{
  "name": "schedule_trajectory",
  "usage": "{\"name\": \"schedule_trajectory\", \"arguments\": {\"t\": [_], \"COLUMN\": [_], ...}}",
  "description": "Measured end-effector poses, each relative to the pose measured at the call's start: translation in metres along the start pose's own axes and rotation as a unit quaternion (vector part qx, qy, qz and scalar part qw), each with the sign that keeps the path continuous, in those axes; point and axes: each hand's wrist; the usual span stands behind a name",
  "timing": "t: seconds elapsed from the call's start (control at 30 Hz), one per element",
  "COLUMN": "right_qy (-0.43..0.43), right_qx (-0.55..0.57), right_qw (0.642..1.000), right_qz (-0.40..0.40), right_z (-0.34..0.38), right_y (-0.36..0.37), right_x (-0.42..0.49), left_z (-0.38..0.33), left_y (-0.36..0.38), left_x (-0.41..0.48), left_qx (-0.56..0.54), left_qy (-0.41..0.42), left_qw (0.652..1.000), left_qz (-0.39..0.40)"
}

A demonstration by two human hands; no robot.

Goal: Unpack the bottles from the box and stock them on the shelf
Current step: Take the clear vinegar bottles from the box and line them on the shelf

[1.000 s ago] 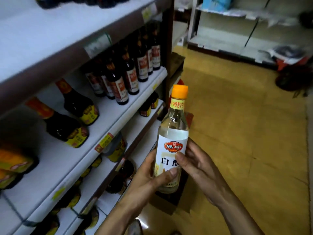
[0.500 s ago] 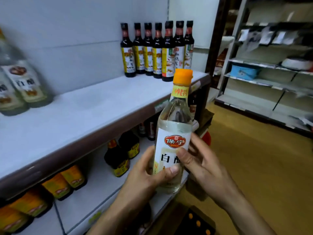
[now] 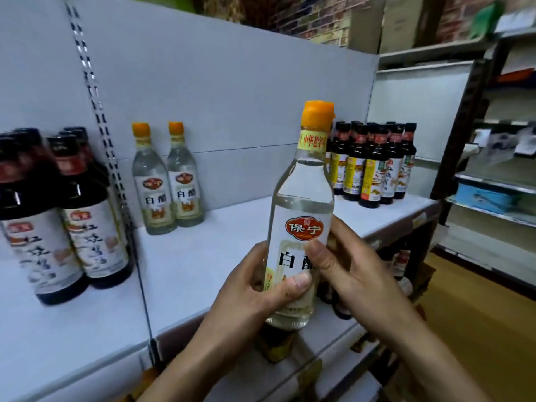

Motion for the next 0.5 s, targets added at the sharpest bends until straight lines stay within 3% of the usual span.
{"name": "schedule_trajectory", "arguments": {"t": [0.5], "right_qy": [-0.028], "right_qx": [0.05], "right_qw": [0.996], "right_qz": [0.068], "right_z": [0.005], "right_y": [0.095], "right_x": [0.075], "left_z": [-0.022], "left_y": [-0.098], "left_x": [-0.006], "left_qx": [0.037], "left_qy": [0.004], "left_qw": [0.996], "left_qz": [-0.087]}}
Point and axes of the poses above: each hand's wrist, its own x-axis towards the middle knuckle, its own y-axis out of the palm, z = x × y, and after that the axes turned 1 degree about -z, right-handed
